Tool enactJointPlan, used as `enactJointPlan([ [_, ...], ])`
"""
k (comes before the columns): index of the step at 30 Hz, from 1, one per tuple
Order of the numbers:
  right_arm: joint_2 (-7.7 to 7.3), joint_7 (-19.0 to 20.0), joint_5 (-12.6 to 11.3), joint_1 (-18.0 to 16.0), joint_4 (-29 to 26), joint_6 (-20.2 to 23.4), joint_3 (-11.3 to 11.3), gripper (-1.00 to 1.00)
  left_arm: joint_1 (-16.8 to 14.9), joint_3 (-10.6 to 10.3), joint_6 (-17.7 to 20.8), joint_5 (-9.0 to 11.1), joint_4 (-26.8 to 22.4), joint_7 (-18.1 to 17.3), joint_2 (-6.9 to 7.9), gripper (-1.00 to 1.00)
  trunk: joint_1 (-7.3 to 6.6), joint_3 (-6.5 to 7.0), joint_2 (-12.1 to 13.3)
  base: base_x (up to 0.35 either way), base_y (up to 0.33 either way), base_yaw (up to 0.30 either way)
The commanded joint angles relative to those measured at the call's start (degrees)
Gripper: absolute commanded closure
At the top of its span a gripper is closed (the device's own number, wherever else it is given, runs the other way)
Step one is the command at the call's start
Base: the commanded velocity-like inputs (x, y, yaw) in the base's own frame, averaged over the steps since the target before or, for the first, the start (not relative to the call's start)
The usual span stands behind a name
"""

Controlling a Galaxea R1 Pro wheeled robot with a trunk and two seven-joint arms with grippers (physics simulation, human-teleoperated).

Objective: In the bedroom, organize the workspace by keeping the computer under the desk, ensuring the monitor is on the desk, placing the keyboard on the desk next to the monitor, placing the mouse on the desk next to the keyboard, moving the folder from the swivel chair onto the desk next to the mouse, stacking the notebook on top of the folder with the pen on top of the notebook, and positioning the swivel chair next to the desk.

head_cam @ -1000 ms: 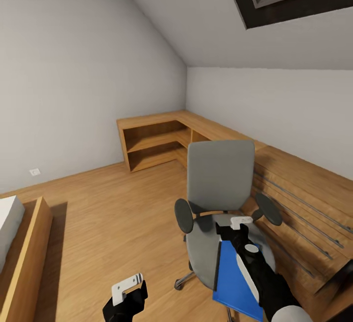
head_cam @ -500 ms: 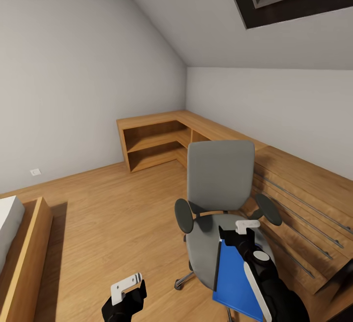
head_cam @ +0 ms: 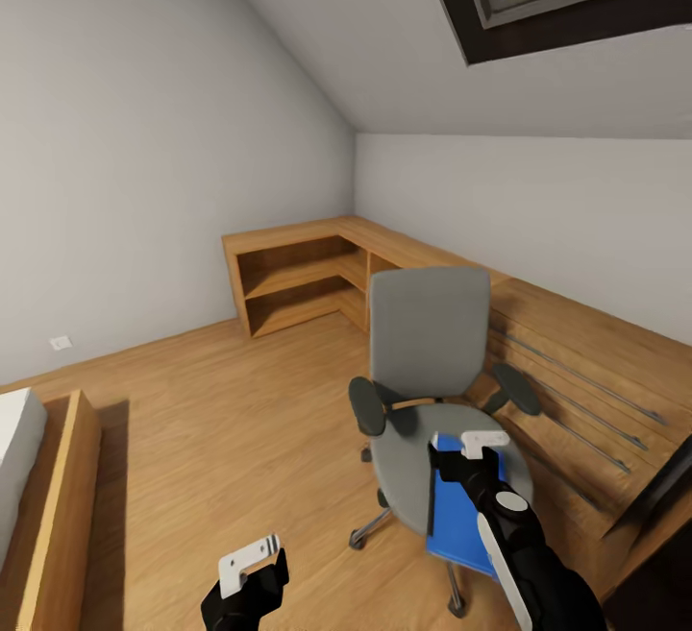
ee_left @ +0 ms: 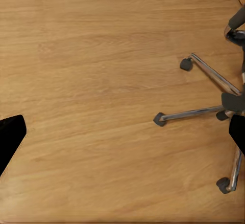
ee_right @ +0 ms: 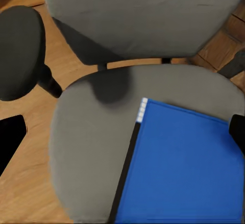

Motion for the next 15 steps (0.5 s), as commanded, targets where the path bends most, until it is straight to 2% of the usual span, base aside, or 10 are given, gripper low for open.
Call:
enactJointPlan([
  [1,-0.01,-0.4,-0.1,0.0,0.0,0.3,0.1,-1.00,0.0,-0.1,0.3,0.2,-0.1,0.3,0.00,-1.00,-0.02,-0.04,0.0,-0.262,0.087,-0.011],
  [4,0.00,-0.4,-0.1,0.0,0.1,0.3,0.1,-1.00,0.0,-0.2,0.3,0.2,-0.1,0.3,-0.04,-1.00,-0.02,-0.04,0.0,-0.254,0.016,-0.006],
  [7,-0.16,-0.3,-0.1,0.0,0.2,0.3,0.0,-1.00,0.0,-0.3,0.3,0.2,-0.1,0.5,-0.08,-1.00,-0.02,-0.04,0.0,-0.254,-0.164,-0.001],
  [8,-0.23,-0.2,-0.4,0.0,0.2,0.3,-0.8,-1.00,0.0,-0.4,0.3,0.2,-0.1,0.5,-0.08,-1.00,-0.02,-0.04,0.0,-0.109,-0.079,0.000],
  [10,-0.32,0.1,-3.5,-0.1,0.4,0.4,-3.4,-1.00,0.0,-0.3,0.3,0.2,-0.7,0.7,-0.12,-1.00,-0.02,-0.04,0.0,-0.037,-0.027,0.000],
  [14,-0.85,0.9,-9.0,0.0,0.7,1.0,-6.3,-1.00,0.0,-0.2,0.3,0.2,-1.6,0.7,-0.15,-1.00,-0.02,-0.04,0.0,-0.015,-0.011,0.000],
  [15,-1.44,1.4,-11.6,0.0,0.8,1.8,-7.8,-1.00,0.0,-0.2,0.3,0.3,-1.8,0.7,-0.16,-1.00,0.20,-0.22,-0.4,-0.006,-0.004,0.000],
])
